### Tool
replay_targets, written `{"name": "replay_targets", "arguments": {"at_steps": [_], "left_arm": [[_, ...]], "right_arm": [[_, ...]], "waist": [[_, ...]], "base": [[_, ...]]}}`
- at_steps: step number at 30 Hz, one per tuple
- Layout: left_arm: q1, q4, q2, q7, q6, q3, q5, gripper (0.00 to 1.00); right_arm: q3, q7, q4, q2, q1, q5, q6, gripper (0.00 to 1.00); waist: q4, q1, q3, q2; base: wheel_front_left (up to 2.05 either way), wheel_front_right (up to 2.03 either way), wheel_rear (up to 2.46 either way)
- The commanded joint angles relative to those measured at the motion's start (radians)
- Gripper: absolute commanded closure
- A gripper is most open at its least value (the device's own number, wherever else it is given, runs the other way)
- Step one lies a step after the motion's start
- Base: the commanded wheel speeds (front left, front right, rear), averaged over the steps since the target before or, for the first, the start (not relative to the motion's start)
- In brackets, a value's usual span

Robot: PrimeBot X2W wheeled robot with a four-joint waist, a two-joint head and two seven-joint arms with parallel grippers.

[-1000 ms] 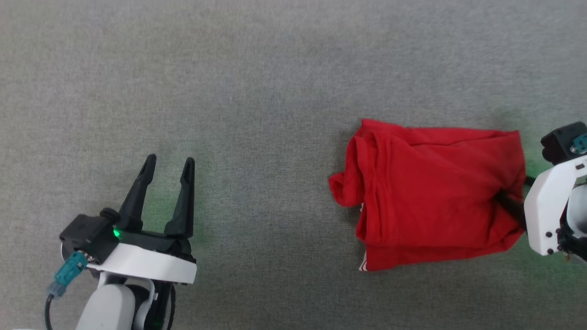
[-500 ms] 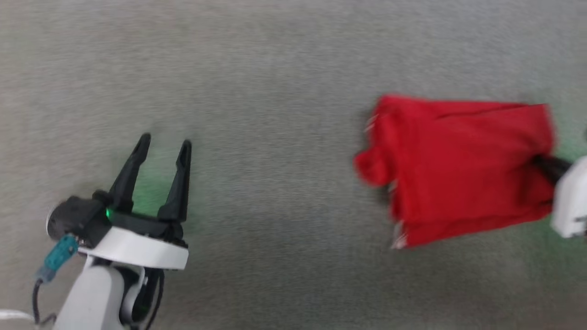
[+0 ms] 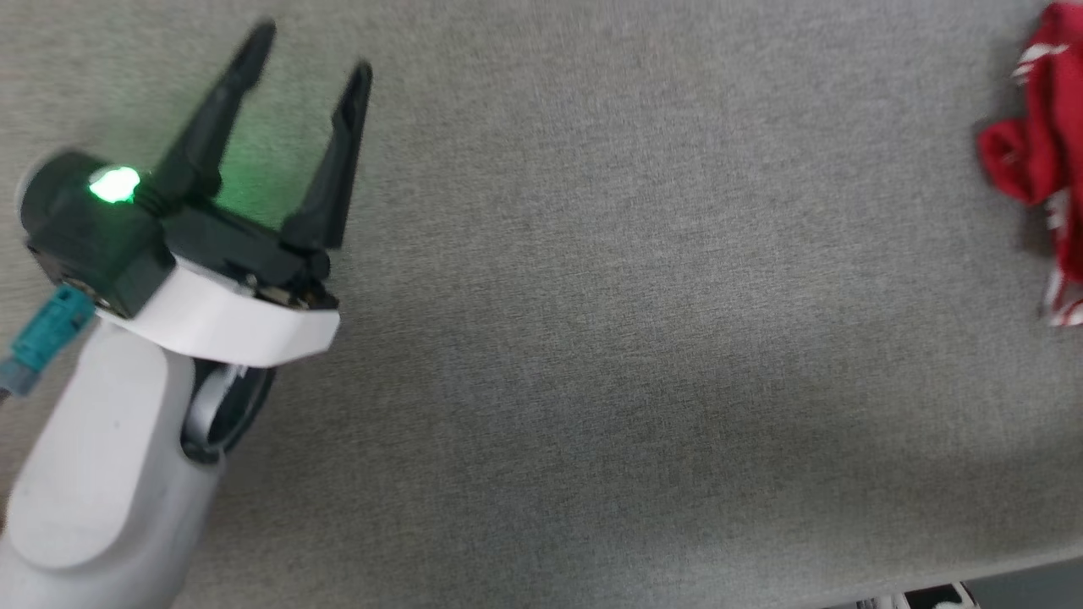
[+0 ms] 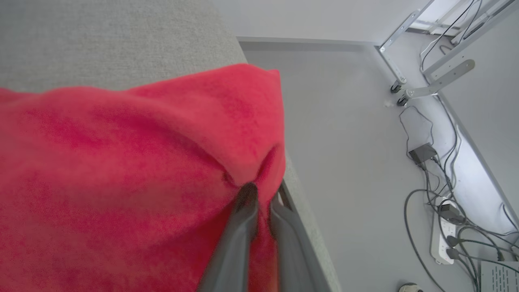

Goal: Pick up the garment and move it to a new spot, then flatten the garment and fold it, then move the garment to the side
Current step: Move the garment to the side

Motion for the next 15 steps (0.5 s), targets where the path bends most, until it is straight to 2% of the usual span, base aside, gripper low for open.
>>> {"name": "replay_targets", "arguments": {"at_steps": [1, 8, 13, 14, 15], "left_arm": [[-0.028, -0.009, 0.008, -0.005, 0.002, -0.002, -0.003, 0.00], [-0.069, -0.022, 0.037, -0.005, 0.002, 0.012, -0.006, 0.00], [-0.051, -0.020, 0.033, -0.005, 0.002, 0.017, 0.002, 0.00], [-0.043, -0.016, 0.029, -0.005, 0.002, 0.021, 0.003, 0.00], [-0.033, -0.011, 0.025, -0.005, 0.002, 0.024, 0.003, 0.00]], "right_arm": [[-0.003, -0.029, 0.027, -0.003, -0.036, -0.026, -0.003, 1.00], [-0.021, -0.141, 0.176, 0.014, -0.179, -0.146, -0.003, 1.00], [-0.025, -0.196, 0.270, 0.029, -0.233, -0.227, -0.003, 1.00], [-0.021, -0.206, 0.285, 0.032, -0.238, -0.236, -0.003, 0.76], [-0.016, -0.219, 0.297, 0.033, -0.242, -0.243, -0.003, 0.05]], "waist": [[-0.014, 0.0000, 0.035, 0.0000], [-0.019, 0.0000, 0.060, 0.0000], [-0.013, 0.0000, 0.048, 0.0000], [-0.012, 0.0000, 0.039, 0.0000], [-0.011, 0.0000, 0.029, 0.0000]], "base": [[0.00, 0.00, 0.00], [0.00, 0.00, 0.00], [0.00, 0.00, 0.00], [0.00, 0.00, 0.00], [0.00, 0.00, 0.00]]}}
